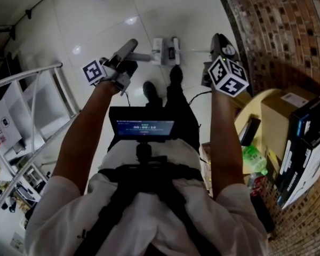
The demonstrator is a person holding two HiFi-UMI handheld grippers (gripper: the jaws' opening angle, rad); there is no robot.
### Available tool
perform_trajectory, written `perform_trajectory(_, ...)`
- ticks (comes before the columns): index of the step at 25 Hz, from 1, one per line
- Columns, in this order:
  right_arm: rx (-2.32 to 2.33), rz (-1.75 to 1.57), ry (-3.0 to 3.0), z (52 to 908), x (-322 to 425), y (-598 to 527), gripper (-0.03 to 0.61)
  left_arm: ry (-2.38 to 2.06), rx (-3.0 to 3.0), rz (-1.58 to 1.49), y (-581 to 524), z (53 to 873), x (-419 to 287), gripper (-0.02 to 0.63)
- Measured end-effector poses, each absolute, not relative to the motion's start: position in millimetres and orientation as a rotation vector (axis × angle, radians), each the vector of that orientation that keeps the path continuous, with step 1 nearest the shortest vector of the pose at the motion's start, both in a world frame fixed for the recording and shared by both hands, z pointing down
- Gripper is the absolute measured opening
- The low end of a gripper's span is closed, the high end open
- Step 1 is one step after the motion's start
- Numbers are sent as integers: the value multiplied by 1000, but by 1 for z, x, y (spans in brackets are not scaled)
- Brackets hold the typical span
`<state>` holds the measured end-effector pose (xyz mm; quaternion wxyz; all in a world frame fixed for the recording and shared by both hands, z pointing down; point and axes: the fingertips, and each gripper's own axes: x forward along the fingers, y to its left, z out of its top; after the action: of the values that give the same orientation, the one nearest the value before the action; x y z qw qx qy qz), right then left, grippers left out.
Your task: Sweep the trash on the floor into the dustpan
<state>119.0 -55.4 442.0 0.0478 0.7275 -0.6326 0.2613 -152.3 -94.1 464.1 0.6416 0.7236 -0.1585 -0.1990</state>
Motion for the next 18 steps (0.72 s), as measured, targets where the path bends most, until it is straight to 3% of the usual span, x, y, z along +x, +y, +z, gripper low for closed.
perform_trajectory(8,2245,832,-1913,432,123,-60,37,-383,1628,-531,-105,461,-159,0)
perform_trajectory(18,2300,740,-1877,391,216,-59,31,-368,1658,-677,-118,417,-113,0)
